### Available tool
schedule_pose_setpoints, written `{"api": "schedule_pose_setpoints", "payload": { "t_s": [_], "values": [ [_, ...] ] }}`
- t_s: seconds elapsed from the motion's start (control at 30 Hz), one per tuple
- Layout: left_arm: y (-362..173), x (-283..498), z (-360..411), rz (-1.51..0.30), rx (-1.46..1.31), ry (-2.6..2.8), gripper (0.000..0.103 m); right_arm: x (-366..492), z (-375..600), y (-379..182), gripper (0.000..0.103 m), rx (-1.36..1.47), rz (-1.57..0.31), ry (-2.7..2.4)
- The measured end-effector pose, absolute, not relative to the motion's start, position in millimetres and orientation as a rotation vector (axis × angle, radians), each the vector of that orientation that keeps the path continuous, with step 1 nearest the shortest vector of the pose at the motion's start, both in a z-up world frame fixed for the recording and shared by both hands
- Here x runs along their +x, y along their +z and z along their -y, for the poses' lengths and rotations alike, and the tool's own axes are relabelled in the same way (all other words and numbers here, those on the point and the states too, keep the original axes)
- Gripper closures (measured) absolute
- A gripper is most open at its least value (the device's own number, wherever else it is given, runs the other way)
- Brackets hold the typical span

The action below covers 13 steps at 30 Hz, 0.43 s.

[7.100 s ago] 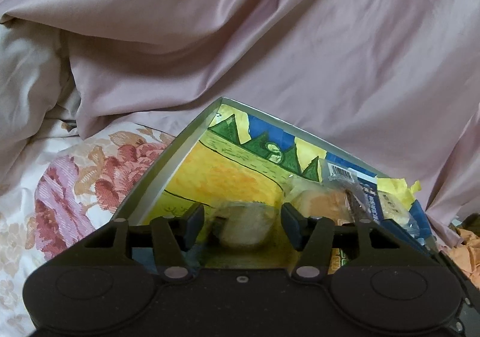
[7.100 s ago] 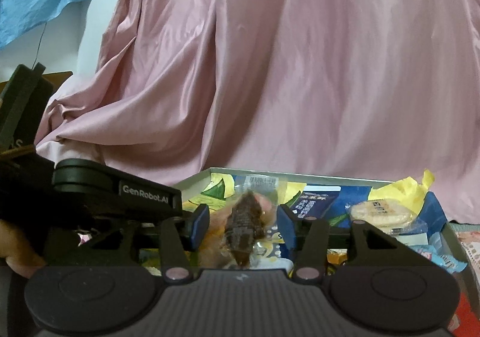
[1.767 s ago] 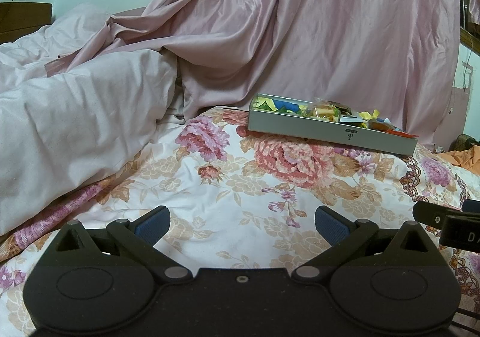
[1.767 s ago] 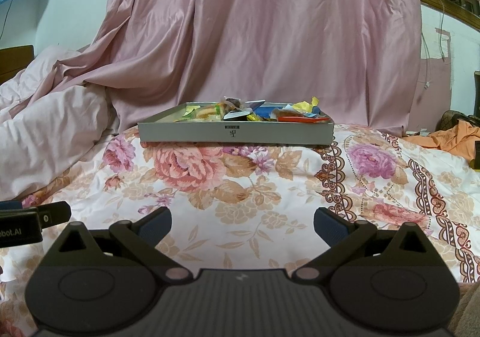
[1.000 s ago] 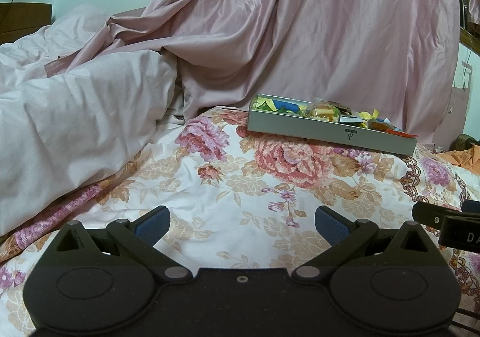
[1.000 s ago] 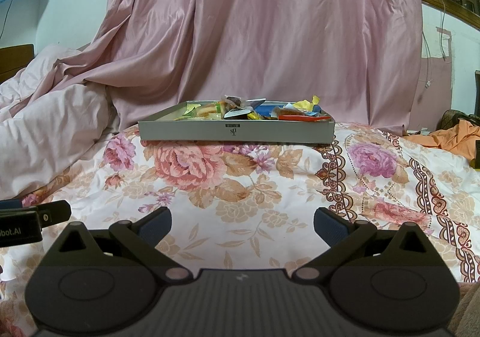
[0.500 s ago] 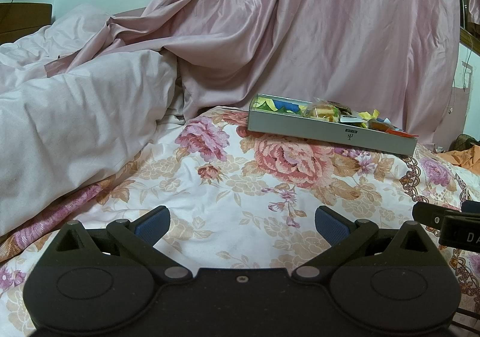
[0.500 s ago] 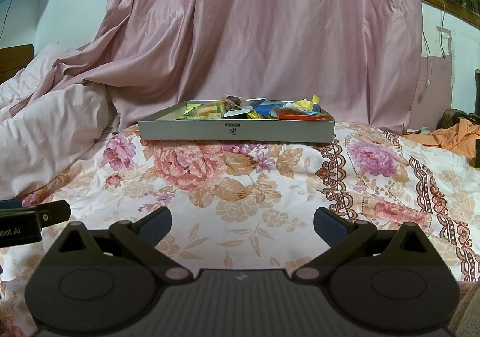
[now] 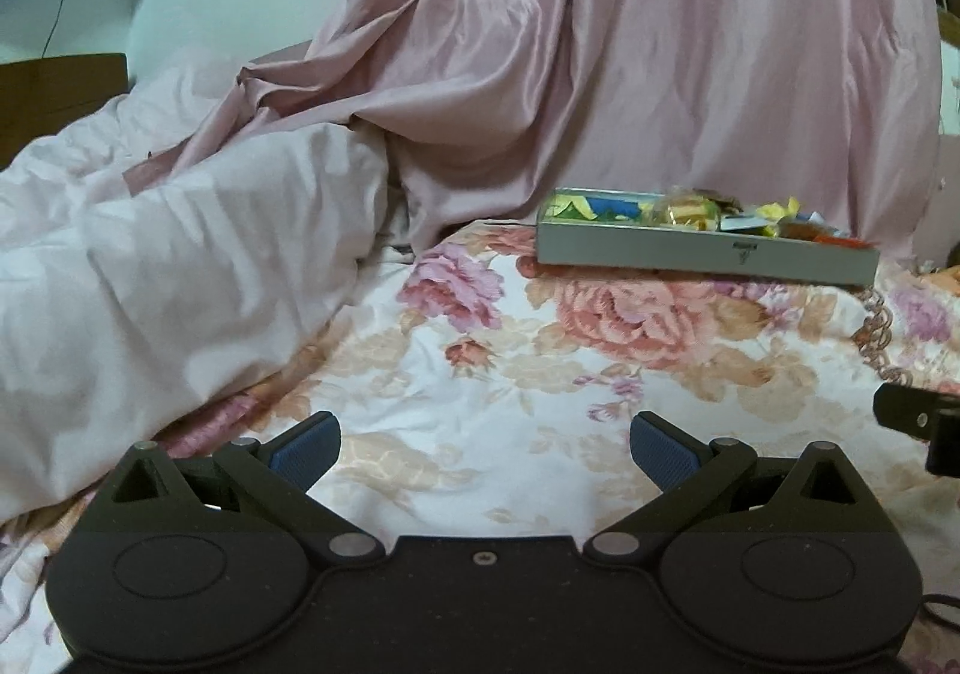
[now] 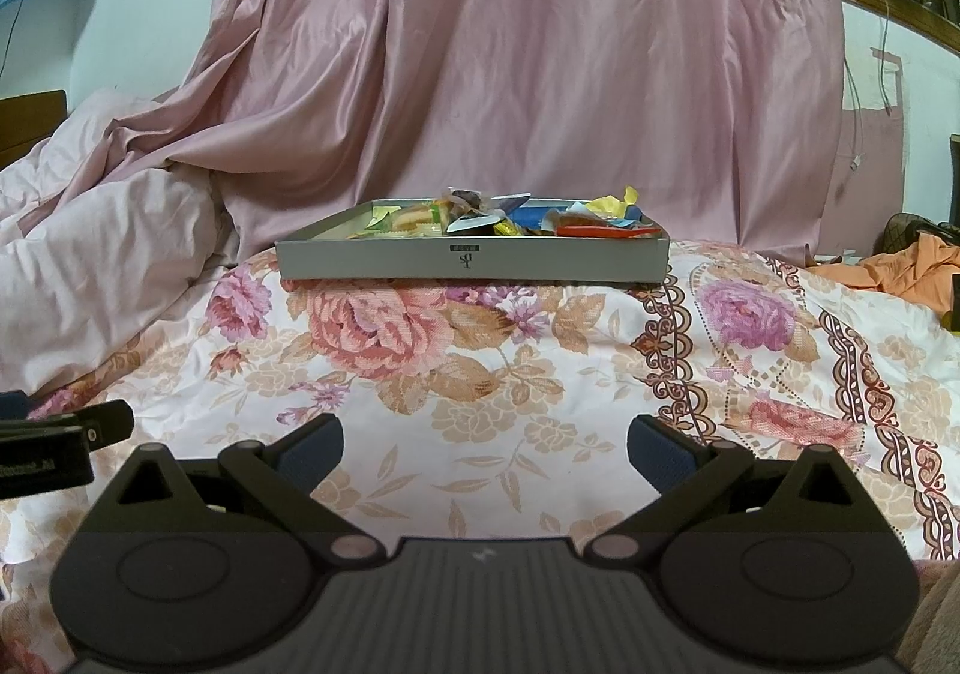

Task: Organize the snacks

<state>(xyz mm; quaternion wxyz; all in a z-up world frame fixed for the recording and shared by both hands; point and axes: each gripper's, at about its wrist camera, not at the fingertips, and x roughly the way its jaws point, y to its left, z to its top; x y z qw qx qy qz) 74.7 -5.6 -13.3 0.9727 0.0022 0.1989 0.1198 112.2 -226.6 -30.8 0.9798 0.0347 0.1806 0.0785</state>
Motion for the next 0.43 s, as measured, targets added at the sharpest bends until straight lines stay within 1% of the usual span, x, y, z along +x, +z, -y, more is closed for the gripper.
{"api": "schedule_pose_setpoints", "payload": {
  "t_s": [0.43],
  "values": [
    [-13.6,74.2,4.7,-0.396,-0.005,0.251,0.001,113.2,226.4,-31.1,0.0,0.07,-0.367,0.159]
  ]
}}
